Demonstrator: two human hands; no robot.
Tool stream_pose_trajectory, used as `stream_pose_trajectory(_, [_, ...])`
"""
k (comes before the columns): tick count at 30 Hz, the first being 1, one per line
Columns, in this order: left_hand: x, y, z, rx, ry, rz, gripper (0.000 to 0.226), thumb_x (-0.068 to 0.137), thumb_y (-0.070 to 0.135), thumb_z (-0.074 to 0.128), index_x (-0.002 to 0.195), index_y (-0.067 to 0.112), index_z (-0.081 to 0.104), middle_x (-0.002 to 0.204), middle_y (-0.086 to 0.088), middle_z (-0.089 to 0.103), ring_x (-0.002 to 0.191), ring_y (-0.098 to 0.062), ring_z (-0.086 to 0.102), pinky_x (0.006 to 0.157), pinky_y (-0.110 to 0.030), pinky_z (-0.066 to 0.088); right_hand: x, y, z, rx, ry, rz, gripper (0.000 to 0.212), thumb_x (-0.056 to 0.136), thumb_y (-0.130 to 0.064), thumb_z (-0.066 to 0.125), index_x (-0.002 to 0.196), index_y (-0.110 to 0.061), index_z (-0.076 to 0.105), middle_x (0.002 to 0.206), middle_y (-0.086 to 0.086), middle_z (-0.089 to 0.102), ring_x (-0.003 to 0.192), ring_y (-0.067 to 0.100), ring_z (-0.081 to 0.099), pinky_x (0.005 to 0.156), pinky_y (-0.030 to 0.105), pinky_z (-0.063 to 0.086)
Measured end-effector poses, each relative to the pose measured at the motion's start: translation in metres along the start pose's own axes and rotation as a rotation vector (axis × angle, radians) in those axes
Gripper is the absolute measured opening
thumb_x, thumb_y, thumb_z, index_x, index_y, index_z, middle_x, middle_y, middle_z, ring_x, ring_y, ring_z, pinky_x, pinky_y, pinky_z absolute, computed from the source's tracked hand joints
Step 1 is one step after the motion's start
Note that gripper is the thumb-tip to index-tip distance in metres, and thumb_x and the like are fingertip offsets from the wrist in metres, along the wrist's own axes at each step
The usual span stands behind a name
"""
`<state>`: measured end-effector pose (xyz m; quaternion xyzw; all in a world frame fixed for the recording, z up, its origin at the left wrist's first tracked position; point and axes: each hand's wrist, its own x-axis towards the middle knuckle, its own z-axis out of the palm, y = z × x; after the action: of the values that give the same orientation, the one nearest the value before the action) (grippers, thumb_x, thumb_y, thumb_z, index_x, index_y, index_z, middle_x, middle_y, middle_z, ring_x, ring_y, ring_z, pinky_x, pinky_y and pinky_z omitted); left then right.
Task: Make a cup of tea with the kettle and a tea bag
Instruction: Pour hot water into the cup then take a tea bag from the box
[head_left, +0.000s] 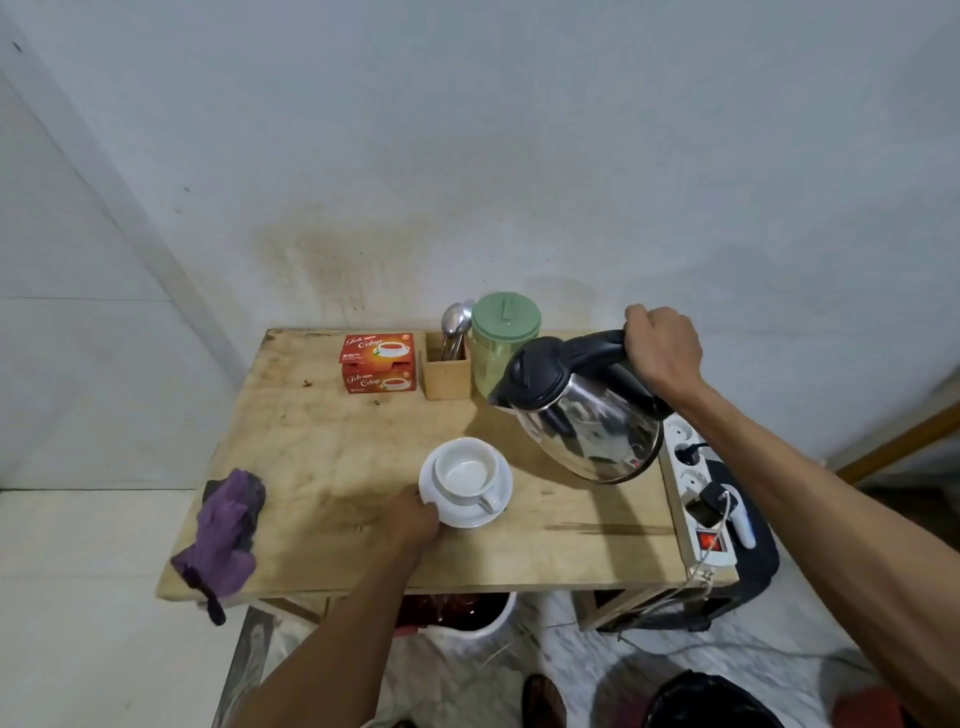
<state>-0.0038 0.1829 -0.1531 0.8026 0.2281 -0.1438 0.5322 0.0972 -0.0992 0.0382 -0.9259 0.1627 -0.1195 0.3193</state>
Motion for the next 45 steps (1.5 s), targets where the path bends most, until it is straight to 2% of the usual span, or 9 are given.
stream_pose_trajectory(2, [0.007,-0.007,-0.002,0.015,-0.015,0.013,0.035,0.064,0.025,0.046,0.096,0.017,0.056,0.095,-0.015,0.067,0.083,-0.033,0.062,0.067,-0.034,0.045,-0.012,-0.012,0.008,-0.1,-0.022,-0.084,0.045,0.094,-0.028,0.038,0.053,-0.008,0.037,0.054,0.006,0.041,0.052,0.022,0.035,0.052,0.033,0.028])
stream_pose_trajectory(6, [0.041,-0.042,0.006,0.006,-0.022,-0.003,0.043,0.065,0.027,0.049,0.104,0.014,0.063,0.095,-0.023,0.071,0.072,-0.036,0.063,0.07,-0.054,0.055,-0.029,-0.029,0.022,-0.281,-0.06,-0.259,0.049,0.096,-0.029,0.039,0.051,-0.009,0.039,0.049,0.004,0.038,0.049,0.022,0.035,0.056,0.033,0.035])
stream_pose_trajectory(10, [0.035,-0.036,0.001,-0.028,-0.054,-0.057,0.035,0.076,0.018,0.055,0.111,0.013,0.057,0.076,-0.018,0.065,0.06,-0.041,0.062,0.057,-0.04,0.047,-0.043,-0.044,0.031,-0.444,-0.08,-0.365,0.051,0.097,-0.031,0.036,0.05,-0.011,0.042,0.05,0.003,0.042,0.046,0.018,0.037,0.06,0.033,0.032])
stream_pose_trajectory(13, [0.033,-0.032,-0.001,-0.069,-0.067,-0.096,0.025,0.085,0.008,0.055,0.106,0.019,0.05,0.072,-0.018,0.061,0.051,-0.03,0.052,0.057,-0.034,0.043,-0.049,-0.054,0.037,-0.517,-0.096,-0.437,0.05,0.097,-0.031,0.036,0.05,-0.012,0.042,0.05,0.003,0.043,0.046,0.017,0.037,0.059,0.032,0.032])
stream_pose_trajectory(19, [0.042,-0.038,0.001,-0.081,-0.072,-0.122,0.026,0.085,0.007,0.056,0.108,0.018,0.053,0.064,-0.014,0.059,0.052,-0.028,0.053,0.061,-0.037,0.049,-0.058,-0.064,0.046,-0.59,-0.12,-0.533,0.05,0.095,-0.03,0.038,0.048,-0.013,0.038,0.047,0.0,0.038,0.043,0.016,0.033,0.049,0.027,0.021])
stream_pose_trajectory(22, [0.038,-0.035,0.0,-0.067,-0.062,-0.11,0.025,0.086,0.007,0.055,0.106,0.021,0.051,0.068,-0.016,0.064,0.052,-0.028,0.057,0.065,-0.045,0.058,-0.062,-0.07,0.048,-0.619,-0.134,-0.579,0.049,0.094,-0.031,0.039,0.048,-0.014,0.037,0.047,-0.001,0.037,0.043,0.016,0.033,0.048,0.025,0.02])
stream_pose_trajectory(33, [0.037,-0.035,0.002,-0.061,-0.009,-0.072,0.026,0.085,0.008,0.058,0.106,0.022,0.053,0.087,-0.023,0.071,0.059,-0.031,0.064,0.07,-0.054,0.06,-0.063,-0.082,0.052,-0.653,-0.151,-0.607,0.046,0.093,-0.03,0.041,0.05,-0.017,0.033,0.048,-0.003,0.031,0.042,0.012,0.025,0.047,0.025,0.018])
stream_pose_trajectory(38, [0.039,-0.037,0.002,-0.08,-0.019,-0.075,0.025,0.084,0.007,0.058,0.102,0.023,0.052,0.075,-0.019,0.068,0.054,-0.029,0.06,0.071,-0.053,0.06,-0.062,-0.082,0.053,-0.662,-0.155,-0.611,0.044,0.093,-0.03,0.041,0.051,-0.016,0.036,0.049,-0.002,0.032,0.044,0.013,0.026,0.048,0.025,0.02])
stream_pose_trajectory(45, [0.042,-0.039,0.003,-0.068,-0.006,-0.082,0.024,0.083,0.008,0.06,0.1,0.024,0.053,0.073,-0.019,0.069,0.053,-0.029,0.061,0.071,-0.054,0.06,-0.06,-0.083,0.053,-0.675,-0.153,-0.605,0.045,0.092,-0.031,0.039,0.05,-0.015,0.038,0.049,-0.001,0.035,0.044,0.015,0.029,0.05,0.027,0.023])
